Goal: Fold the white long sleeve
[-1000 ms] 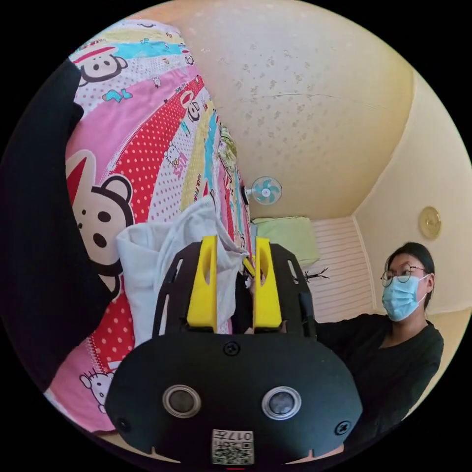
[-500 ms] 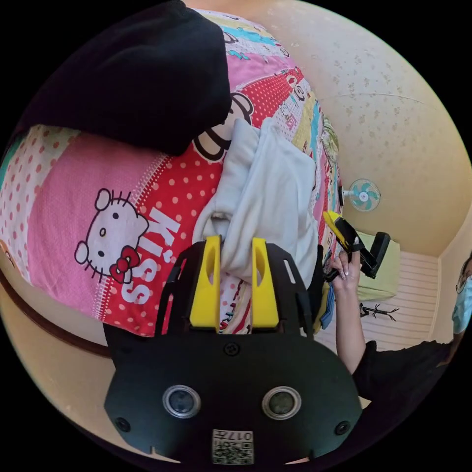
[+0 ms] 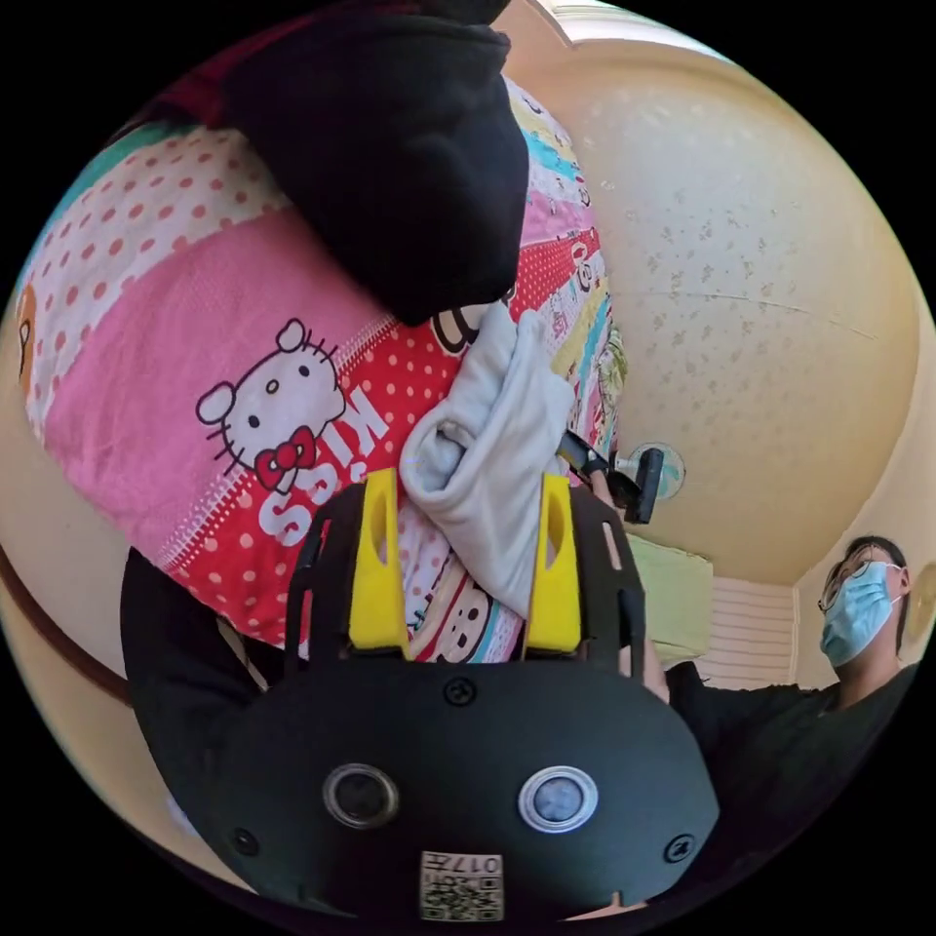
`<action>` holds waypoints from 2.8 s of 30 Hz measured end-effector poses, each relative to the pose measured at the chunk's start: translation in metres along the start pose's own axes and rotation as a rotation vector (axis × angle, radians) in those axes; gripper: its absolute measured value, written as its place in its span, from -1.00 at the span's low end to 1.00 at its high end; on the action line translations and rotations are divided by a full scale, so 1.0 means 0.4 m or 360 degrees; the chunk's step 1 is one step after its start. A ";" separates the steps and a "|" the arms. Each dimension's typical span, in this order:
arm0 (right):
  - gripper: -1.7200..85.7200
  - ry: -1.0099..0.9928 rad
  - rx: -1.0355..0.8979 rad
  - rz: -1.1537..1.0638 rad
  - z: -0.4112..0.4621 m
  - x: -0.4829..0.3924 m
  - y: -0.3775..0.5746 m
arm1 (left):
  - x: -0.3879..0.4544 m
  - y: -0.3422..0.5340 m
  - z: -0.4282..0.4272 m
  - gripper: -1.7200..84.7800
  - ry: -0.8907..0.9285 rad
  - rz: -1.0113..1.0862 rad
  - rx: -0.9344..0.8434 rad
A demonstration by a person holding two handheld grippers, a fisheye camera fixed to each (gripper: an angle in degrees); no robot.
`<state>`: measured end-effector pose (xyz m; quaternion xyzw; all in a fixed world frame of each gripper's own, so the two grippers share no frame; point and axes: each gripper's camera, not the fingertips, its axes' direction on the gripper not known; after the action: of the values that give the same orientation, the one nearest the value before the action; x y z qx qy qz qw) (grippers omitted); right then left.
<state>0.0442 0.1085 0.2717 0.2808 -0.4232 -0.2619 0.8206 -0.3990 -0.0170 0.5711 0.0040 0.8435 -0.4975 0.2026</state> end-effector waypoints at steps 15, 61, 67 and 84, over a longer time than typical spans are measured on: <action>-0.94 0.0129 0.0275 -0.0076 -0.276 0.084 0.239 | 0.285 0.126 0.143 -0.84 -0.0054 0.0572 -0.0208; -0.70 -0.2232 0.0601 0.0519 -0.860 -0.045 0.122 | 0.317 0.326 -0.348 -0.70 0.0407 0.0631 -0.0614; -0.69 -0.2200 0.0397 0.0517 -0.567 -0.315 -0.142 | 0.073 0.334 -0.640 -0.71 0.0330 0.0201 -0.0166; -0.84 -0.0992 -0.0853 0.0283 -0.360 -0.466 0.017 | 0.008 0.378 -0.484 -0.73 0.0292 0.0125 -0.0251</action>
<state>0.0727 0.2721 0.1048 -0.0730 -0.5908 -0.3634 0.7167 -0.4358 0.2217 0.5251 0.0665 0.8941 -0.4189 0.1436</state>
